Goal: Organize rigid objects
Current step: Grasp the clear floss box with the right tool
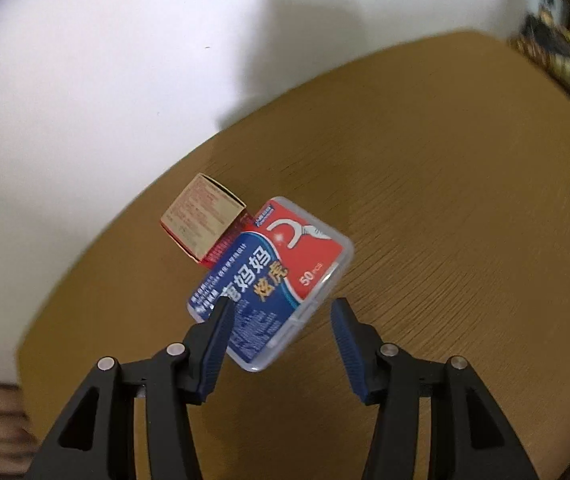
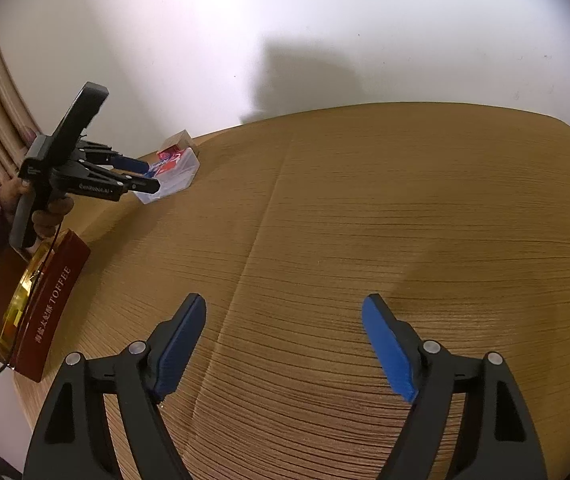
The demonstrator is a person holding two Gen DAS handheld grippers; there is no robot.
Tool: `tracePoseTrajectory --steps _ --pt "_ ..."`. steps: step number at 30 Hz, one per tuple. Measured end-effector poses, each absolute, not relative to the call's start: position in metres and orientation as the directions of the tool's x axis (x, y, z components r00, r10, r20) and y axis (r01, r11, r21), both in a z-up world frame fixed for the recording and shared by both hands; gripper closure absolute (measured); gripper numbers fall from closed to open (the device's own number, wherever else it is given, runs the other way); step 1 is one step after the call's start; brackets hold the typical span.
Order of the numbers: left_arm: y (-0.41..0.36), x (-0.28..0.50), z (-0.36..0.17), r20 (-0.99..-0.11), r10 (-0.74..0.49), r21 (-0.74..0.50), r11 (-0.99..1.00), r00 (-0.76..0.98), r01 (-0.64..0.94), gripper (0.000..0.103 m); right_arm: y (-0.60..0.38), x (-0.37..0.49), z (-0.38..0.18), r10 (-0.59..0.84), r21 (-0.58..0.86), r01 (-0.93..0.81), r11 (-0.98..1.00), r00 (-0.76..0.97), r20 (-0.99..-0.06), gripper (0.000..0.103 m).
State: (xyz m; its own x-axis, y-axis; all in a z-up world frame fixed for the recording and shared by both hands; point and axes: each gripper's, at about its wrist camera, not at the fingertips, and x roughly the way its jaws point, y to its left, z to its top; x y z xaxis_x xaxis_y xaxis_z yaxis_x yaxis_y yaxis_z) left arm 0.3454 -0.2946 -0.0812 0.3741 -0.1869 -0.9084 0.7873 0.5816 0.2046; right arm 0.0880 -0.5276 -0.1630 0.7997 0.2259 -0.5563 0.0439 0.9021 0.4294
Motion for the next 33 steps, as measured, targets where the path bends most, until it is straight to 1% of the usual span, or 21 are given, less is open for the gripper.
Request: tracePoseTrajectory --steps 2,4,6,7,8,9,10,12,14,15,17,18,19,20,23,24,26,28,30,33 --pt "-0.290 0.341 -0.078 -0.897 -0.199 0.198 0.618 0.395 0.761 0.050 -0.528 0.089 -0.164 0.247 0.441 0.030 0.897 0.793 -0.557 0.025" --pt "-0.278 0.335 -0.074 -0.887 -0.219 0.159 0.682 0.407 0.714 0.050 -0.530 0.099 -0.160 0.361 0.487 -0.067 0.871 0.759 -0.542 0.025" --pt "-0.267 0.327 -0.066 -0.871 -0.225 0.102 0.787 0.437 0.609 0.050 -0.528 0.109 -0.148 0.416 0.481 -0.150 0.864 0.750 -0.514 0.022" --pt "-0.261 0.321 -0.063 -0.864 -0.225 0.071 0.832 0.451 0.551 0.050 -0.525 0.116 -0.137 0.433 0.444 -0.211 0.871 0.756 -0.491 0.011" --pt "-0.256 0.314 -0.061 -0.859 -0.217 0.045 0.871 0.464 0.489 0.050 -0.522 0.126 -0.124 0.443 0.381 -0.280 0.881 0.770 -0.458 0.003" --pt "-0.249 0.307 -0.059 -0.855 -0.220 0.009 0.899 0.469 0.438 0.050 -0.520 0.132 -0.117 0.437 0.340 -0.303 0.890 0.781 -0.446 0.000" --pt "-0.243 0.300 -0.059 -0.854 -0.233 -0.029 0.914 0.465 0.405 0.050 -0.516 0.146 -0.109 0.428 0.285 -0.329 0.900 0.788 -0.442 0.000" --pt "-0.224 0.283 -0.064 -0.860 -0.241 -0.111 0.948 0.449 0.298 0.051 -0.513 0.179 -0.099 0.461 0.263 -0.380 0.887 0.764 -0.451 0.000" --pt "-0.207 0.266 -0.065 -0.843 -0.272 -0.175 0.955 0.464 0.241 0.051 -0.508 0.201 -0.095 0.467 0.234 -0.404 0.884 0.758 -0.454 0.000" --pt "-0.202 0.258 -0.066 -0.840 -0.267 -0.180 0.959 0.473 0.220 0.051 -0.503 0.214 -0.093 0.471 0.205 -0.426 0.881 0.752 -0.461 0.000" --pt "-0.191 0.243 -0.065 -0.833 -0.251 -0.168 0.964 0.492 0.208 0.051 -0.486 0.237 -0.093 0.449 0.129 -0.449 0.884 0.743 -0.497 0.000" --pt "-0.190 0.236 -0.065 -0.834 -0.221 -0.132 0.970 0.506 0.204 0.051 -0.474 0.249 -0.094 0.457 0.095 -0.481 0.871 0.727 -0.512 0.000" --pt "-0.197 0.232 -0.062 -0.832 -0.188 -0.099 0.976 0.522 0.194 0.051 -0.466 0.257 -0.094 0.457 0.065 -0.500 0.864 0.721 -0.521 0.000" --pt "-0.217 0.235 -0.057 -0.827 -0.175 -0.085 0.978 0.534 0.190 0.051 -0.459 0.262 -0.094 0.457 0.044 -0.514 0.857 0.717 -0.527 0.000" --pt "-0.228 0.221 -0.056 -0.819 -0.147 -0.051 0.982 0.554 0.184 0.051 -0.435 0.286 -0.091 0.459 -0.041 -0.572 0.819 0.698 -0.549 0.000" --pt "-0.230 0.224 -0.069 -0.820 -0.162 -0.068 0.980 0.550 0.187 0.051 -0.431 0.290 -0.090 0.460 -0.058 -0.582 0.811 0.696 -0.551 0.000" --pt "-0.225 0.209 -0.076 -0.828 -0.208 -0.113 0.972 0.521 0.208 0.051 -0.421 0.303 -0.088 0.467 -0.095 -0.617 0.781 0.679 -0.566 0.000" --pt "-0.227 0.204 -0.085 -0.843 -0.212 -0.113 0.968 0.494 0.223 0.051 -0.411 0.314 -0.085 0.482 -0.127 -0.656 0.744 0.658 -0.579 0.000" --pt "-0.229 0.204 -0.095 -0.851 -0.224 -0.120 0.964 0.476 0.238 0.051 -0.402 0.325 -0.087 0.451 -0.188 -0.655 0.732 0.672 -0.588 0.000" --pt "-0.229 0.207 -0.104 -0.861 -0.240 -0.140 0.960 0.448 0.245 0.051 -0.397 0.343 -0.093 0.461 -0.180 -0.686 0.705 0.636 -0.619 0.000"
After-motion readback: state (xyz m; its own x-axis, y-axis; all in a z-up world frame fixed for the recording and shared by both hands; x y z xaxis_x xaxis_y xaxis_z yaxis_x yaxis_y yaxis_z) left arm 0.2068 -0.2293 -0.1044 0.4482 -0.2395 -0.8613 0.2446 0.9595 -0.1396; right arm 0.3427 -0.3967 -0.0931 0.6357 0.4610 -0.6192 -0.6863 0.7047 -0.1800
